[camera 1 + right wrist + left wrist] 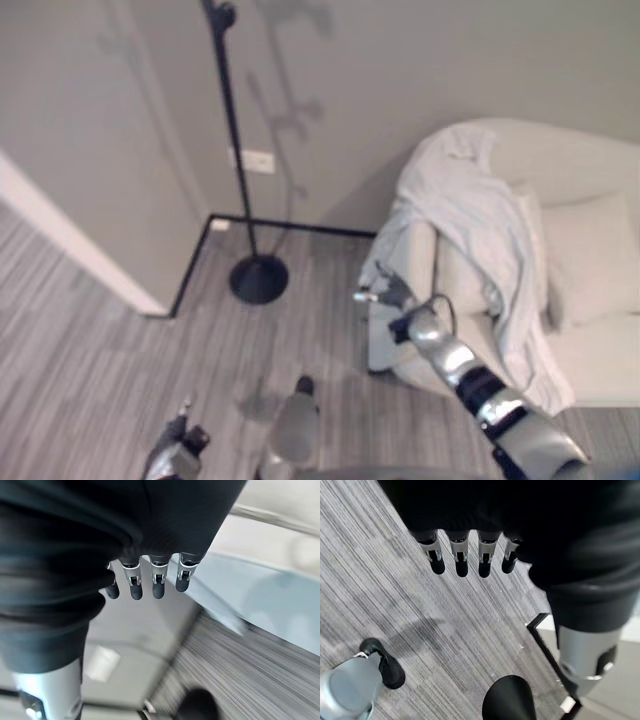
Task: Hang the clothes on the sofa on the clothes rack.
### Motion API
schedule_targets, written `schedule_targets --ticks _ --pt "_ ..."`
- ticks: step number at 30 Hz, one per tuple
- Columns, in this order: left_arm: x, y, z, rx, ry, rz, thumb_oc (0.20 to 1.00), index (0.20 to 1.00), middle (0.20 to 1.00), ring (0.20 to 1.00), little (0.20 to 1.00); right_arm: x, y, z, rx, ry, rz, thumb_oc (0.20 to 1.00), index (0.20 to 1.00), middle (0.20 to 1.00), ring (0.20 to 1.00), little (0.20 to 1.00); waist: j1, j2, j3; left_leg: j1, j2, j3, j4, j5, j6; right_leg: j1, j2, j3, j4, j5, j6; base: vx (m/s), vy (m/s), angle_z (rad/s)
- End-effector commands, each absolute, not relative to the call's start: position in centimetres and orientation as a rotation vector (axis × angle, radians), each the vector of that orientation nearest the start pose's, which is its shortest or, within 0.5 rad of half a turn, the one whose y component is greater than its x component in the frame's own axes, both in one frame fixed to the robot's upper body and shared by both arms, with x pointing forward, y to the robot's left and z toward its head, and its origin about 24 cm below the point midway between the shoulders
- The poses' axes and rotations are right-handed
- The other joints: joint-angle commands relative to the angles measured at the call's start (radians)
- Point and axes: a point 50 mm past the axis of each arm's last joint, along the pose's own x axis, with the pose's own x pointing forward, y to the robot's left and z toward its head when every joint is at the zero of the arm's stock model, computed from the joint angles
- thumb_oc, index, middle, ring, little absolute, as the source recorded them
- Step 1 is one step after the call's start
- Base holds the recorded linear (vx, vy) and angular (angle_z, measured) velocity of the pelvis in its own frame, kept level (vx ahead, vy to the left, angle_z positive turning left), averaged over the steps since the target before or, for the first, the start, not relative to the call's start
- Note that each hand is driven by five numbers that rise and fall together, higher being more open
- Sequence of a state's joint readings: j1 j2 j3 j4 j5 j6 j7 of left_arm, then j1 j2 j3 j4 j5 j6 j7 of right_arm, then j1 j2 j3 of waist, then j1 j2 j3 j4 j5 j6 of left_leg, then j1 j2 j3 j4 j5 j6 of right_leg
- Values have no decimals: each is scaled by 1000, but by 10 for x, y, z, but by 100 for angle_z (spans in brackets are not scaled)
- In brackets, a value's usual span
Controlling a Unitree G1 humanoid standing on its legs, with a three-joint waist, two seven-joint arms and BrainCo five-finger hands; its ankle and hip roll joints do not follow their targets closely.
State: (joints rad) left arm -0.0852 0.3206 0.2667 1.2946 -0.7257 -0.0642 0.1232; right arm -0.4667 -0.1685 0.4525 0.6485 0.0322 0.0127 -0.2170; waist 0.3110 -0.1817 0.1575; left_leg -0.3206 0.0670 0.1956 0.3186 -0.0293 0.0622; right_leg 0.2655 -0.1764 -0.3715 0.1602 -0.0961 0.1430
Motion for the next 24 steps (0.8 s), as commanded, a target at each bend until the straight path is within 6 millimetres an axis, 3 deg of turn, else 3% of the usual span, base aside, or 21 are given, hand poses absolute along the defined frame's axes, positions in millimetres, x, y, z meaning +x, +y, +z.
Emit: schedule_targets --ticks 1,2,3,4,5,6,7,9,10,11,12,14,16,17,20,24 --pt "98 298 -139 -385 938 899 1000 1000 1000 1000 1000 326 -113 38 -501 25 62 1000 1000 1000 1000 1000 15 42 -35 -2 -9 -21 -159 130 -40 -143 -25 3 311 161 45 528 508 16" --pt "102 299 -137 -385 919 900 1000 1000 1000 1000 1000 327 -120 46 -537 -12 25 1000 1000 1000 1000 1000 4 58 -33 15 -13 -24 -154 110 -24 -179 -46 3 374 192 47 307 272 40" --pt "105 308 -131 -377 878 913 1000 1000 1000 1000 1000 330 -143 67 -659 -106 -85 1000 1000 1000 1000 1000 -22 86 -17 81 -19 -21 -168 71 1 -259 -100 -22 491 217 55 418 323 44" --pt "110 311 -128 -360 859 899 1000 1000 1000 1000 1000 331 -157 81 -735 -159 -143 1000 1000 1000 1000 1000 -40 96 -9 128 -22 -14 -184 52 4 -292 -129 -54 485 189 48 344 233 52" --pt "110 310 -128 -360 860 898 1000 1000 1000 1000 1000 331 -157 82 -737 -158 -143 1000 1000 1000 1000 1000 -41 96 -5 132 -24 -16 -185 52 4 -287 -131 -56 487 186 48 287 86 32" --pt "120 316 -122 -318 834 863 1000 1000 1000 1000 1000 328 -182 103 -843 -239 -244 1000 1000 1000 1000 1000 -62 100 -2 172 -31 -8 -199 32 -4 -304 -157 -110 378 141 33 182 20 31" --pt "121 315 -122 -316 836 859 1000 1000 1000 1000 1000 326 -183 103 -846 -236 -246 1000 1000 1000 1000 1000 -64 104 2 179 -29 -14 -201 32 -6 -290 -153 -120 370 141 32 271 2 22" --pt "135 328 -111 -183 840 751 1000 1000 1000 1000 1000 321 -220 124 -945 -284 -409 1000 1000 1000 1000 1000 -77 109 2 215 -21 -17 -210 8 -32 -273 -182 -197 155 127 27 256 -89 11" --pt "133 328 -112 -181 844 750 1000 1000 1000 1000 1000 320 -221 122 -945 -279 -409 1000 1000 1000 1000 1000 -78 111 -1 216 -19 -20 -211 11 -32 -267 -178 -202 146 131 25 191 -131 26" --pt "88 334 -121 -205 892 860 1000 1000 1000 1000 1000 311 -240 138 -1065 -313 -469 1000 1000 1000 1000 1000 -61 114 3 218 -13 -36 -224 10 -39 -278 -192 -196 85 160 38 61 -145 18" --pt "66 329 -129 -199 964 869 1000 1000 1000 1000 1000 303 -250 142 -1114 -333 -500 1000 1000 1000 1000 1000 -55 111 0 221 -8 -43 -238 9 -45 -276 -202 -190 26 190 51 120 -228 18" --pt "60 320 -135 -209 987 851 1000 1000 1000 1000 1000 285 -267 137 -1168 -311 -510 1000 1000 1000 1000 1000 -54 103 -10 236 -1 -50 -273 10 -59 -280 -228 -172 -44 274 82 151 -225 8" --pt "72 316 -133 -162 948 772 1000 1000 1000 1000 1000 279 -283 131 -1250 -251 -512 1000 1000 1000 1000 1000 -53 96 -15 244 13 -86 -291 8 -78 -292 -254 -109 -85 341 98 240 -328 19" --pt "77 317 -129 -145 921 748 1000 1000 1000 1000 1000 278 -291 126 -1272 -193 -477 1000 1000 1000 1000 1000 -53 74 -24 244 22 -105 -287 -6 -97 -264 -249 -64 -135 364 106 220 -290 26" --pt "76 315 -130 -140 919 728 1000 1000 1000 1000 1000 284 -291 117 -1257 -137 -419 1000 1000 1000 1000 1000 -32 45 -38 245 27 -108 -285 -11 -113 -248 -244 -102 -171 369 119 185 -224 59" --pt "64 302 -139 -151 983 694 1000 1000 1000 1000 1000 302 -273 85 -1190 -36 -215 1000 1000 1000 1000 1000 -21 42 -51 252 89 -136 -301 0 -154 -215 -187 -154 -212 344 117 180 -196 10"
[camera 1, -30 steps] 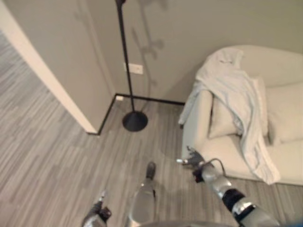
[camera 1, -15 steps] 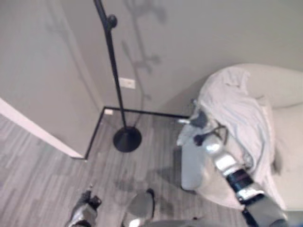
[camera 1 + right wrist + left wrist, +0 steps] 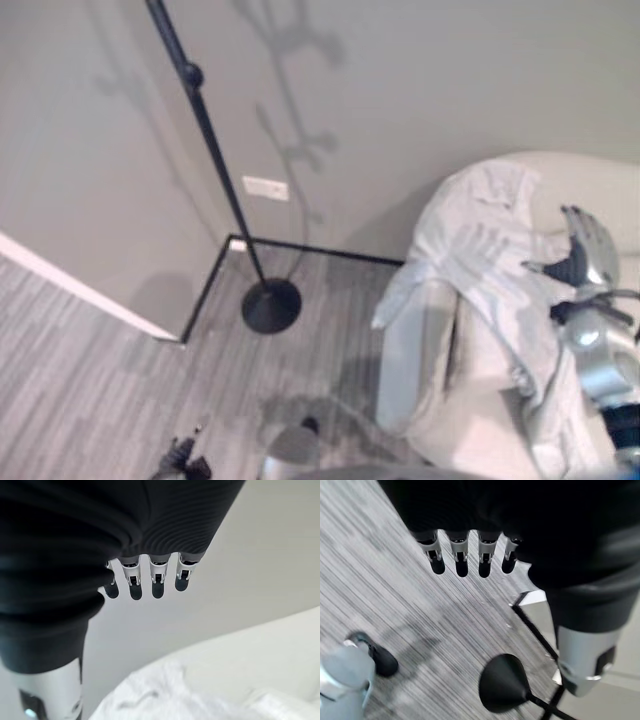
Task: Hang the clothes on the sofa on the clothes rack.
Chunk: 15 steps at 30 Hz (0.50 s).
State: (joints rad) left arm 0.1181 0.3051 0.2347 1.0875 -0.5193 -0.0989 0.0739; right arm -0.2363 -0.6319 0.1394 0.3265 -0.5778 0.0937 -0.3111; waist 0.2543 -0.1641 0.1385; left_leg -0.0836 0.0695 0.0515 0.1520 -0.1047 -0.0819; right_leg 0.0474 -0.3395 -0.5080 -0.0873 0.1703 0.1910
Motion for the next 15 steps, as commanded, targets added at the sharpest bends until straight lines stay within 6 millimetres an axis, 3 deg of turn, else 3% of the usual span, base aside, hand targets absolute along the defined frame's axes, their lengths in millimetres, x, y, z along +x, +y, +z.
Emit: schedule_targets --ticks 1,2,5,6,13,15 --pt "64 298 -141 -135 1001 666 1000 1000 1000 1000 1000 307 -270 78 -1195 -18 -186 1000 1000 1000 1000 1000 36 28 -32 9 98 -2 -142 84 -17 10 -12 -31 25 70 66 129 -125 22" --pt "64 295 -142 -116 1019 633 1000 1000 1000 1000 1000 312 -271 66 -1267 38 -131 1000 1000 1000 1000 1000 48 31 -31 -2 115 -16 -159 97 -30 14 6 -45 7 51 61 74 -74 21" --pt "64 296 -142 -111 1019 634 1000 1000 1000 1000 1000 315 -270 62 -1296 51 -108 1000 1000 1000 1000 1000 51 34 -33 -5 122 -23 -169 103 -35 15 12 -55 3 43 59 92 -26 28" --pt "64 298 -142 -88 1025 631 1000 1000 1000 1000 1000 320 -269 51 -1321 102 -83 1000 1000 1000 1000 1000 61 42 -31 -15 125 -32 -183 117 -42 3 17 -55 0 32 58 89 4 15" --pt "71 302 -140 -33 1026 618 1000 1000 1000 1000 1000 337 -253 50 -1375 100 -32 1000 1000 1000 1000 1000 76 57 8 -77 121 -52 -186 136 -49 -43 9 -56 0 28 60 -17 33 15" --pt "94 297 -136 8 958 568 1000 1000 1000 1000 1000 345 -248 51 -1400 94 -46 1000 1000 1000 1000 1000 91 80 47 -121 123 -75 -176 126 -54 -69 14 -52 0 14 65 -38 15 20"
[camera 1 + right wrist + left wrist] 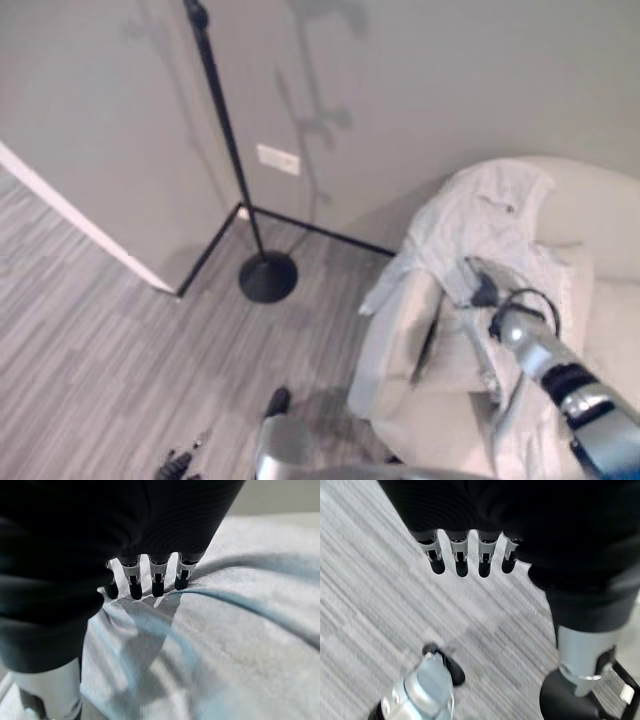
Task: Hang the clothes on the sofa on the clothes rack.
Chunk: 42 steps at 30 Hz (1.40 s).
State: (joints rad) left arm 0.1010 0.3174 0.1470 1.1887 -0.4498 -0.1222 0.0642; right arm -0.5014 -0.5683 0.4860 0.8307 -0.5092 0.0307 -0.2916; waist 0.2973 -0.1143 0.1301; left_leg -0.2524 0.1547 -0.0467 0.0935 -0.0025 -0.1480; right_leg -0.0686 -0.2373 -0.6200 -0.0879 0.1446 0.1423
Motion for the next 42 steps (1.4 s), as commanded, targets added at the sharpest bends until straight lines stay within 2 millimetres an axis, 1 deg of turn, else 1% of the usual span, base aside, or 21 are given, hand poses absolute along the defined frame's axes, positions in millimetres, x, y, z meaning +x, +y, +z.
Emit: schedule_targets --ticks 1,2,3,7,9,10,12,13,14,15,17,19,26,30,33,34,36,37,39,40,42 --pt "94 297 -136 7 957 568 1000 1000 1000 1000 1000 346 -248 52 -1400 92 -47 1000 1000 1000 1000 1000 47 32 56 47 39 23 -116 22 12 46 -87 60 1 40 114 -48 36 11" --pt "118 293 -128 41 873 528 1000 1000 1000 1000 1000 351 -244 51 -1481 86 -38 1000 1000 1000 1000 1000 58 46 92 -5 24 5 -97 25 14 20 -98 53 1 50 115 -70 50 3" --pt "119 293 -128 41 872 528 1000 1000 1000 1000 1000 351 -244 52 -1482 85 -39 1000 1000 1000 1000 1000 57 45 92 -8 24 4 -95 24 14 18 -98 53 1 50 115 -94 70 0" --pt "158 279 -111 204 726 390 1000 1000 1000 1000 1000 355 -248 49 -1624 110 -60 1000 1000 1000 1000 1000 74 66 147 -93 1 -28 -30 15 18 -10 -113 37 1 68 117 -69 45 7" --pt "165 276 -107 254 700 350 1000 1000 1000 1000 1000 353 -249 41 -1689 146 -40 1000 1000 1000 1000 1000 81 71 159 -111 -4 -38 -15 11 19 -12 -114 31 1 69 117 -45 32 14" --pt "179 269 -99 414 636 269 1000 1000 1000 1000 1000 343 -252 19 -1894 254 38 1000 1000 1000 1000 1000 101 84 197 -154 -16 -56 21 4 20 -20 -120 16 1 74 119 -42 32 17" --pt "181 267 -97 483 624 238 1000 1000 1000 1000 1000 339 -253 12 -1935 300 55 1000 1000 1000 1000 1000 105 88 207 -167 -20 -63 29 3 20 -24 -121 12 1 76 119 -39 32 13" --pt "183 264 -97 535 615 206 1000 1000 1000 1000 1000 334 -253 4 -1954 347 75 573 573 573 573 573 111 91 214 -179 -24 -67 34 3 20 -27 -122 7 1 78 119 -31 32 12" --pt "185 263 -96 564 608 190 1000 1000 1000 1000 1000 330 -255 -1 -1967 376 80 536 536 536 536 536 114 93 218 -184 -27 -70 37 3 20 -30 -123 5 1 77 119 -23 25 25" --pt "187 261 -96 596 602 175 1000 1000 1000 1000 1000 324 -253 -10 -1976 415 105 200 200 200 200 200 119 94 223 -191 -30 -76 40 2 21 -33 -125 4 1 76 119 -8 24 24" --pt "191 259 -94 666 581 153 1000 1000 1000 1000 1000 312 -249 -27 -1950 501 147 200 200 200 200 200 130 100 231 -206 -41 -87 48 -1 23 -35 -127 -7 2 73 119 -1 29 21" --pt "190 259 -95 685 588 152 1000 1000 1000 1000 1000 308 -248 -31 -1902 512 121 200 200 200 200 200 132 100 230 -207 -48 -91 52 -6 26 -32 -128 -11 3 74 119 12 44 24" --pt "176 258 -106 695 649 176 1000 1000 1000 1000 1000 321 -231 -21 -1652 410 -20 200 200 200 200 200 112 85 210 -186 -54 -84 58 -23 32 -23 -133 2 5 79 118 22 51 13" --pt "171 257 -109 708 658 170 1000 1000 1000 1000 1000 334 -221 -7 -1380 359 -134 200 200 200 200 200 84 65 188 -166 -57 -77 78 -43 35 -8 -136 10 7 86 116 19 34 -3" --pt "166 265 -110 690 689 219 1000 1000 1000 1000 1000 349 -205 11 -943 299 -229 200 200 200 200 200 53 35 166 -145 -53 -70 80 -50 37 5 -133 24 7 94 114 16 18 -4" --pt "166 265 -110 690 689 219 1000 1000 1000 1000 1000 349 -205 11 -943 299 -229 200 200 200 200 200 53 35 166 -145 -53 -69 79 -50 37 5 -133 24 7 94 114 0 0 0" --pt "160 278 -110 650 739 291 1000 1000 1000 1000 1000 354 -168 27 -209 206 -212 200 200 200 200 200 24 -8 133 -106 -47 -58 59 -53 40 20 -132 35 6 99 113 25 13 -11" --pt "159 278 -110 650 740 291 1000 1000 1000 1000 1000 354 -169 27 -206 208 -211 200 200 200 200 200 24 -9 132 -104 -47 -57 57 -53 40 21 -133 35 6 98 113 14 26 -14" --pt "160 282 -109 592 756 329 1000 1000 1000 1000 1000 344 -142 36 215 123 -115 200 200 200 200 200 14 -35 98 -63 -52 -46 17 -44 44 40 -141 34 4 105 117 39 54 -22" --pt "163 282 -108 567 748 342 1000 1000 1000 1000 1000 342 -137 43 319 79 -82 200 200 200 200 200 10 -40 86 -49 -53 -43 2 -42 46 46 -147 31 5 107 118 42 76 -20" --pt "164 282 -107 554 736 345 1000 1000 1000 1000 1000 340 -134 51 416 30 -59 200 200 200 200 200 10 -42 73 -32 -58 -39 -14 -38 47 57 -153 24 5 110 119 35 58 -8"
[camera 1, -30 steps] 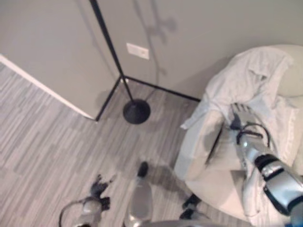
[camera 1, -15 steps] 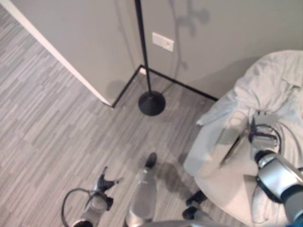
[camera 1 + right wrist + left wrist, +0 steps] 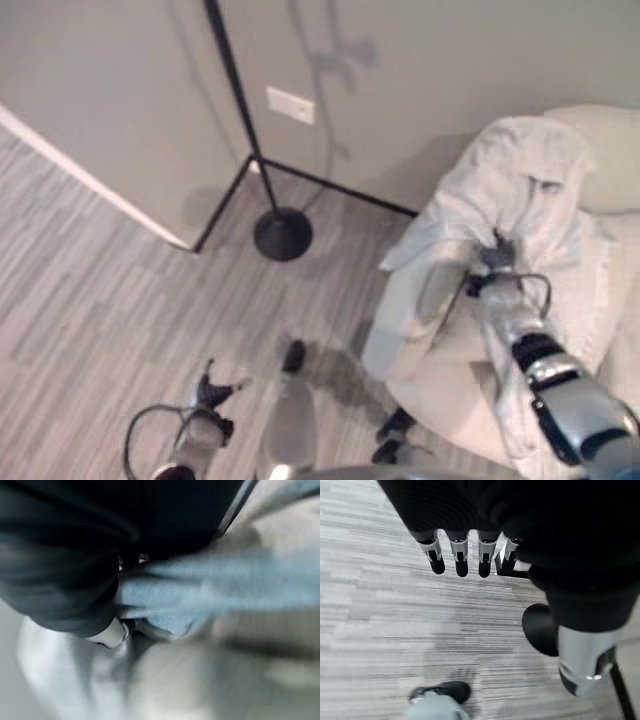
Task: Hang the clothes on the sofa on the clothes rack.
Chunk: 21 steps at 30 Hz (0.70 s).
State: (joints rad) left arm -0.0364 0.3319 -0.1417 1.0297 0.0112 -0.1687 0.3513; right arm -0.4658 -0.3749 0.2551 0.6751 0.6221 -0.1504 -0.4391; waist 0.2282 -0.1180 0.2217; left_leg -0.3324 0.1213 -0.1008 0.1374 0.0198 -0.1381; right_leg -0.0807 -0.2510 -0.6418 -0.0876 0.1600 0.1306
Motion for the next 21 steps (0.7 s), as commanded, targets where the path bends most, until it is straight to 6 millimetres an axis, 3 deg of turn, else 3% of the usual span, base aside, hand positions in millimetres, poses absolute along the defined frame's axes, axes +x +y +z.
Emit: schedule_targets --ticks 1,5,8,11,12,16,21 --pt "170 278 -103 542 700 320 1000 1000 1000 1000 1000 336 -134 67 561 -61 -37 200 200 200 200 200 81 -39 -46 78 -33 20 -87 -54 40 90 -151 31 6 101 131 61 70 -3" --pt "171 271 -103 565 690 259 1000 1000 1000 1000 1000 335 -135 105 749 -230 -19 200 200 200 200 200 89 -41 -121 134 -64 27 -135 -49 50 135 -192 -4 24 129 131 59 97 17" --pt "169 269 -104 561 694 254 1000 1000 1000 1000 1000 336 -136 111 774 -254 -17 200 200 200 200 200 89 -40 -135 148 -71 30 -140 -51 53 145 -198 -7 27 133 131 38 57 18" --pt "161 262 -106 517 694 235 1000 1000 1000 1000 1000 339 -139 144 906 -379 -24 200 200 200 200 200 99 -35 -199 201 -93 45 -150 -69 67 180 -222 -9 34 146 131 59 89 14" --pt "161 263 -106 517 694 235 1000 1000 1000 1000 1000 339 -139 144 906 -378 -25 200 200 200 200 200 99 -35 -198 201 -93 45 -150 -69 67 180 -222 -9 34 146 131 35 63 5" --pt "165 259 -98 459 635 246 1000 1000 1000 1000 1000 341 -140 175 987 -493 -15 200 200 200 200 200 107 -29 -228 237 -98 58 -155 -76 72 199 -231 -5 37 150 131 21 40 -12" --pt "182 254 -82 340 531 271 1000 1000 1000 1000 1000 345 -133 239 975 -654 71 200 200 200 200 200 112 -35 -254 262 -94 72 -162 -78 69 216 -227 1 32 151 131 -3 1 -10"
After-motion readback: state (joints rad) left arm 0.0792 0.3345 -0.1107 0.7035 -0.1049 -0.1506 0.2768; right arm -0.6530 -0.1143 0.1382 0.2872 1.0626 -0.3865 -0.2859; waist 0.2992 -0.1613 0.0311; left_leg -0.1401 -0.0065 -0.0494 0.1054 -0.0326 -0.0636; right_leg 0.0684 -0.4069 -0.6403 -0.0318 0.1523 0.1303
